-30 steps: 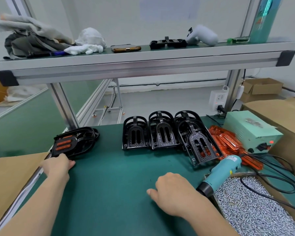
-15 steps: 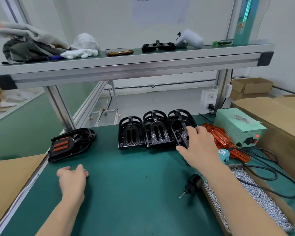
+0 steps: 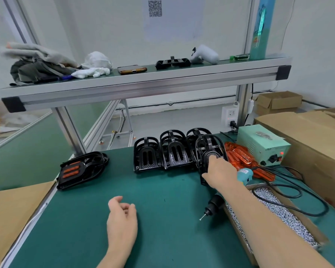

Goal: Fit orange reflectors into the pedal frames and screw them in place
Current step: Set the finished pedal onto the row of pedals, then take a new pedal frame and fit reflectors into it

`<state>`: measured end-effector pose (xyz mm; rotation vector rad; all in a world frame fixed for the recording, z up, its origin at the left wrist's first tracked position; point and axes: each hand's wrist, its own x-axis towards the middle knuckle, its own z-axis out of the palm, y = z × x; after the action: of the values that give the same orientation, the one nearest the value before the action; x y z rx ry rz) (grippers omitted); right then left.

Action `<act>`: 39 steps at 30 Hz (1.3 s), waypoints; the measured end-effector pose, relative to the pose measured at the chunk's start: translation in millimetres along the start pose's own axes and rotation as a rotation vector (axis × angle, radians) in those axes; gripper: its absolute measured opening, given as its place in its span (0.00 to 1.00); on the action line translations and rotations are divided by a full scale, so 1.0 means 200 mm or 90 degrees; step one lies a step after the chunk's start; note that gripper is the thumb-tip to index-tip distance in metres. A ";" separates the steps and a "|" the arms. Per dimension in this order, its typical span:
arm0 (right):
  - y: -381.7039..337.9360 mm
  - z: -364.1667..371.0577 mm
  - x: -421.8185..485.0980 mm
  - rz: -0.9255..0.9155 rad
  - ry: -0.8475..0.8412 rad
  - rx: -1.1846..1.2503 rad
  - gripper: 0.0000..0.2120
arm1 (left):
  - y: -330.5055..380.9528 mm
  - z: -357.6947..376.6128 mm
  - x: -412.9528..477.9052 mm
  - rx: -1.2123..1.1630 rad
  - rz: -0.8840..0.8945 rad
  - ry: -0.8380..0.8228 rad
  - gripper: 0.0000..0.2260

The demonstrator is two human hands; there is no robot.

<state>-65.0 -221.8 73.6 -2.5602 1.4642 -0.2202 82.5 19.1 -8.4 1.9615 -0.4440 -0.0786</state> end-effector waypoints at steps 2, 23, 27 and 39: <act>0.00 -0.01 0.01 0.007 0.024 -0.002 0.13 | 0.00 -0.01 -0.01 0.005 0.005 -0.001 0.15; -0.15 -0.06 -0.20 -0.098 0.178 0.198 0.05 | 0.02 -0.02 -0.03 -0.078 -0.002 -0.010 0.11; -0.26 -0.05 -0.34 -0.131 0.133 0.307 0.04 | 0.02 -0.03 -0.04 -0.164 0.023 -0.050 0.03; -0.41 0.20 -0.59 -0.084 -0.015 0.590 0.03 | 0.06 -0.06 -0.09 -0.245 0.098 -0.172 0.08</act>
<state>-45.9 -76.0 48.5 -1.8647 0.8608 -0.6929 66.1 30.9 4.0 1.5383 -0.7014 -0.3107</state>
